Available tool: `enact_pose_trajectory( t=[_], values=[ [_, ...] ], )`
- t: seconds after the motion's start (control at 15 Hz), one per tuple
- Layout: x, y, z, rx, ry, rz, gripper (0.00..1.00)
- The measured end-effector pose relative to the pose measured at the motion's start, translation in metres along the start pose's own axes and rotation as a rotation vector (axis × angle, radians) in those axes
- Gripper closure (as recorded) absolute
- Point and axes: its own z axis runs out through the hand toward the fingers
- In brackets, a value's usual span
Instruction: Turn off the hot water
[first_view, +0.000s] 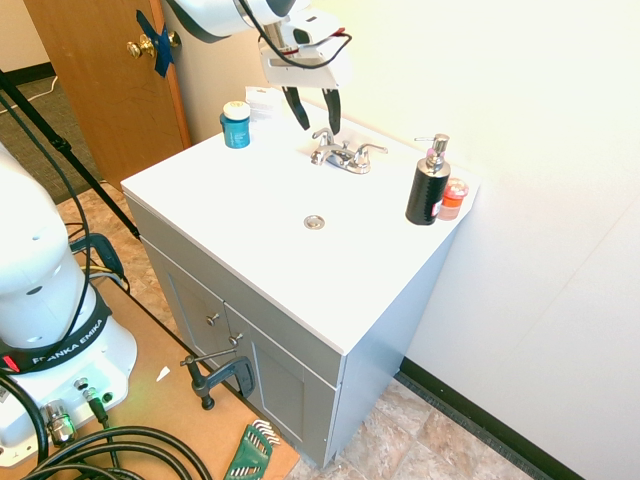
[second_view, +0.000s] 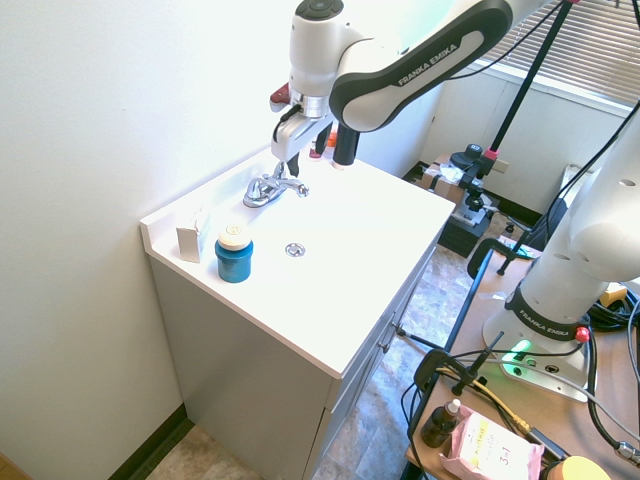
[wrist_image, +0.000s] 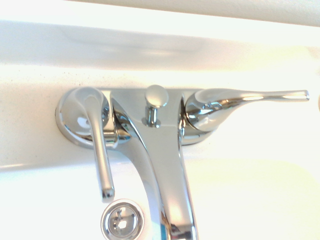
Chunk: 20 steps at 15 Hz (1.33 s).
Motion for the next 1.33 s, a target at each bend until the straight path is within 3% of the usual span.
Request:
enact_pose_trajectory(
  t=[0.4, 0.73, 1.13, 1.33],
  values=[
    [0.013, -0.031, 0.033, -0.030, 0.015, -0.007, 0.00],
    [-0.004, -0.051, 0.025, 0.001, -0.047, 0.026, 0.00],
    [-0.010, -0.097, 0.034, 0.020, -0.041, 0.004, 0.00],
    [-0.017, -0.090, 0.020, 0.059, -0.122, -0.009, 0.00]
  ],
)
